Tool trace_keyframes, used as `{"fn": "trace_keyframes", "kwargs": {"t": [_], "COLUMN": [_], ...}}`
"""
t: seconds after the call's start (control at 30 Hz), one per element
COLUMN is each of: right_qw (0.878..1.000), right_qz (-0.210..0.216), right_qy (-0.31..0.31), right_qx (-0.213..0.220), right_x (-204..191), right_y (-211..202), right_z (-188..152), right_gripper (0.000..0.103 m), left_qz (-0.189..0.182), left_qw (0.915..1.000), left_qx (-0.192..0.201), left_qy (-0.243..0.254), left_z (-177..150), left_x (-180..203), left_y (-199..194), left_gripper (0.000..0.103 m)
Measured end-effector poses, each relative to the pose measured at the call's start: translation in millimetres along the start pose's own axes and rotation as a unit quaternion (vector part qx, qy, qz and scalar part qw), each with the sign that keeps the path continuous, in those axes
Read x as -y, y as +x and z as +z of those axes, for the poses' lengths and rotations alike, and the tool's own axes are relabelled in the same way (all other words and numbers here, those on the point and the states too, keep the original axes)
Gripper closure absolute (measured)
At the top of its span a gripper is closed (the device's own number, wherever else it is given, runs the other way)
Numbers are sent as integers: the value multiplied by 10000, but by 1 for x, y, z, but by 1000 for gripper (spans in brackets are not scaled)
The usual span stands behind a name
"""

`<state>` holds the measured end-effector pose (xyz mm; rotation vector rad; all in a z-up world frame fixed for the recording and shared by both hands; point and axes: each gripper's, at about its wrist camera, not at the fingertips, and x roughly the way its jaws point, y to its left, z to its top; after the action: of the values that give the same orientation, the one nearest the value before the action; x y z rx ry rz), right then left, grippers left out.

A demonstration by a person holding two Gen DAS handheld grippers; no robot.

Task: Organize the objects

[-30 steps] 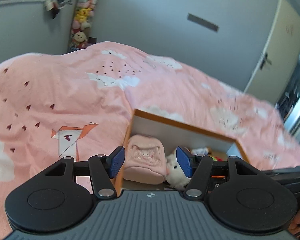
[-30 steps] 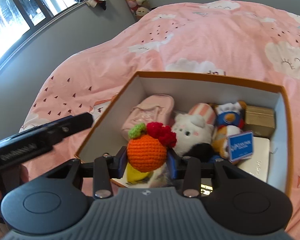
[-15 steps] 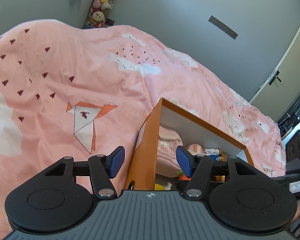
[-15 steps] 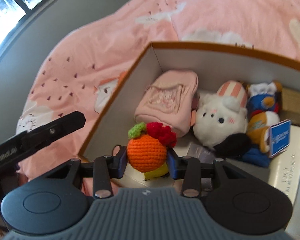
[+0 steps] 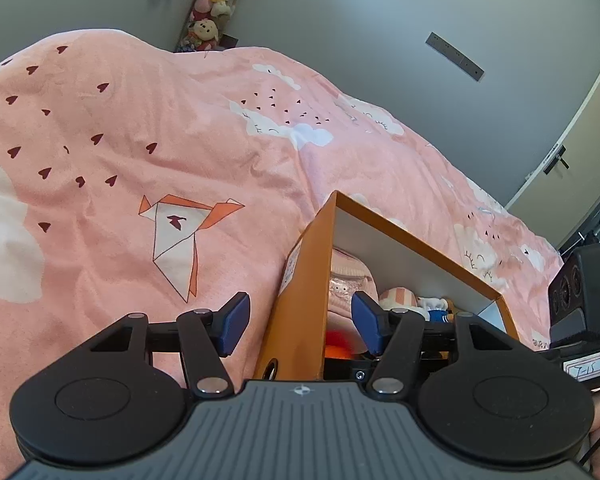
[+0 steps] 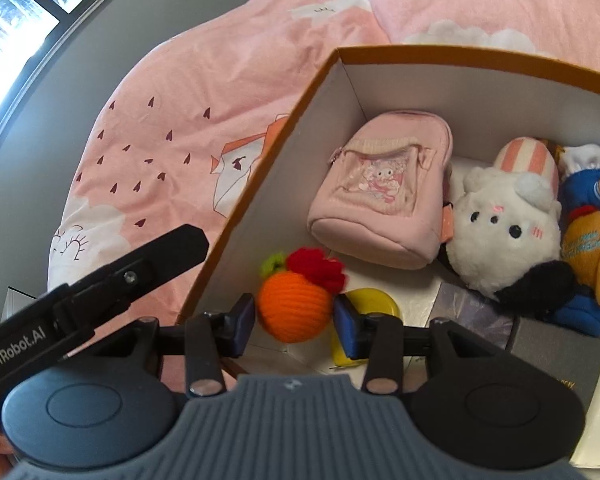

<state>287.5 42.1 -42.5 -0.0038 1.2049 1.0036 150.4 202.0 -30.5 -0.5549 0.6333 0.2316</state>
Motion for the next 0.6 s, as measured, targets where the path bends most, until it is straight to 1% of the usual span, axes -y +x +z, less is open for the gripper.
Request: {"fn": "trace_keyframes", "kwargs": {"t": [0.1,0.2,0.27,0.33,0.47,0.57,0.6], "right_qw": [9996,9985,9971,9947,9846,9728,9685], "right_qz": [-191,-313,-377,-480,-832,-1181,-1290], "right_qy": [-158,-339,-474,-634,-949,-1085,-1098], "right_qx": [134,307,449,654,1207,1669,1827], "right_x": [-5,-11,-16,-22,-33,-37,-38], "right_y": [-7,-19,-30,-44,-80,-110,-120], "right_z": [-2,-5,-8,-13,-29,-44,-50], "right_gripper": [57,57,57,57,52,50,42], "left_qz": [-36,24,95,155,270,275,260], "left_qw": [10000,9999,9993,9976,9908,9826,9787], "left_qx": [4,128,271,455,906,1350,1504], "left_qy": [33,103,241,504,965,1245,1376], "left_z": [-1,-1,-2,-3,-7,-13,-18], "left_x": [3,9,15,25,49,69,77], "left_y": [-2,-9,-16,-26,-49,-68,-73], "left_gripper": [35,35,35,35,35,35,35]}}
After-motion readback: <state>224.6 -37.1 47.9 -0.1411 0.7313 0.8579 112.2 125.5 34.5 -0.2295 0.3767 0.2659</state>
